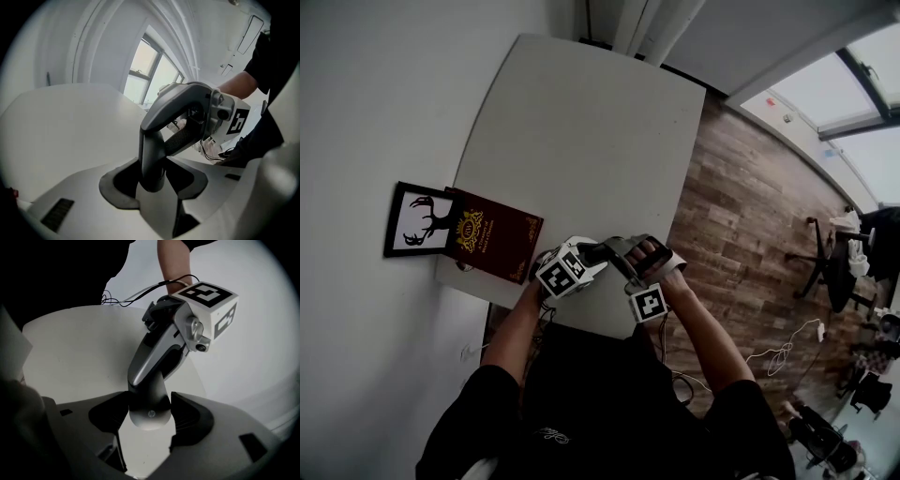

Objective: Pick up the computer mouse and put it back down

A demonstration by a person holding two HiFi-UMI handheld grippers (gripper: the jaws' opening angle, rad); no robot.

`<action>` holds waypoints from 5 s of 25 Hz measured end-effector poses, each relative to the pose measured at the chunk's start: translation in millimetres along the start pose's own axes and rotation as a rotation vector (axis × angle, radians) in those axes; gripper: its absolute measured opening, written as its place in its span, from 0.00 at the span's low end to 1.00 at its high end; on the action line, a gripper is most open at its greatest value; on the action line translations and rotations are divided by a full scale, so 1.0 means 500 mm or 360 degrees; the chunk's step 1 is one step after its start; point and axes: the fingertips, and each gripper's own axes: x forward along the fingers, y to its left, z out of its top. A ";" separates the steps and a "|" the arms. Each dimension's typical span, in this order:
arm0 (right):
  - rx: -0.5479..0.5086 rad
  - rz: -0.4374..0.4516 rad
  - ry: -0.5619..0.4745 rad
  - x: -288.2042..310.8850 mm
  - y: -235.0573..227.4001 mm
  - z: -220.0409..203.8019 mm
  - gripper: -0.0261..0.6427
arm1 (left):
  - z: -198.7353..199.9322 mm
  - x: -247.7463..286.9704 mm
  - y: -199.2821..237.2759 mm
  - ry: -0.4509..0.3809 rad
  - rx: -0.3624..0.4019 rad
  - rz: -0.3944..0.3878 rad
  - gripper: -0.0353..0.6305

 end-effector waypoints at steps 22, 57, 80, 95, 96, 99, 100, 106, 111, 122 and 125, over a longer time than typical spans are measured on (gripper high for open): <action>0.0799 -0.0486 0.0123 -0.089 -0.112 -0.055 0.45 | 0.037 -0.116 0.013 -0.0386 -0.0219 0.0417 0.22; 0.1899 -0.1041 -0.0583 -0.504 -0.283 -0.082 0.07 | 0.312 -0.346 -0.220 -0.1290 -0.0269 0.1386 0.22; 0.1869 -0.1092 -0.0786 -0.748 -0.148 -0.100 0.07 | 0.426 -0.304 -0.523 -0.1368 -0.0058 0.1612 0.22; 0.1842 -0.1037 -0.0756 -0.719 -0.141 -0.042 0.07 | 0.367 -0.330 -0.524 -0.1372 -0.0079 0.1573 0.22; 0.1847 -0.1033 -0.0750 -0.715 -0.141 -0.043 0.07 | 0.364 -0.330 -0.522 -0.1367 -0.0077 0.1570 0.22; 0.1867 -0.1030 -0.0740 -0.705 -0.145 -0.044 0.07 | 0.361 -0.330 -0.520 -0.1364 -0.0083 0.1558 0.22; 0.1867 -0.1030 -0.0735 -0.700 -0.147 -0.041 0.07 | 0.359 -0.332 -0.518 -0.1361 -0.0082 0.1554 0.22; 0.1868 -0.1036 -0.0717 -0.655 -0.177 -0.007 0.07 | 0.334 -0.355 -0.485 -0.1360 -0.0083 0.1516 0.22; 0.1817 -0.1021 -0.0654 -0.634 -0.191 0.001 0.07 | 0.335 -0.353 -0.465 -0.1387 -0.0108 0.1457 0.22; 0.1809 -0.0907 -0.0710 -0.592 -0.230 -0.157 0.07 | 0.387 -0.271 -0.361 -0.1327 -0.0312 0.1619 0.22; 0.1698 -0.0788 -0.0809 -0.573 -0.254 -0.216 0.07 | 0.429 -0.244 -0.323 -0.1315 -0.0388 0.1766 0.22</action>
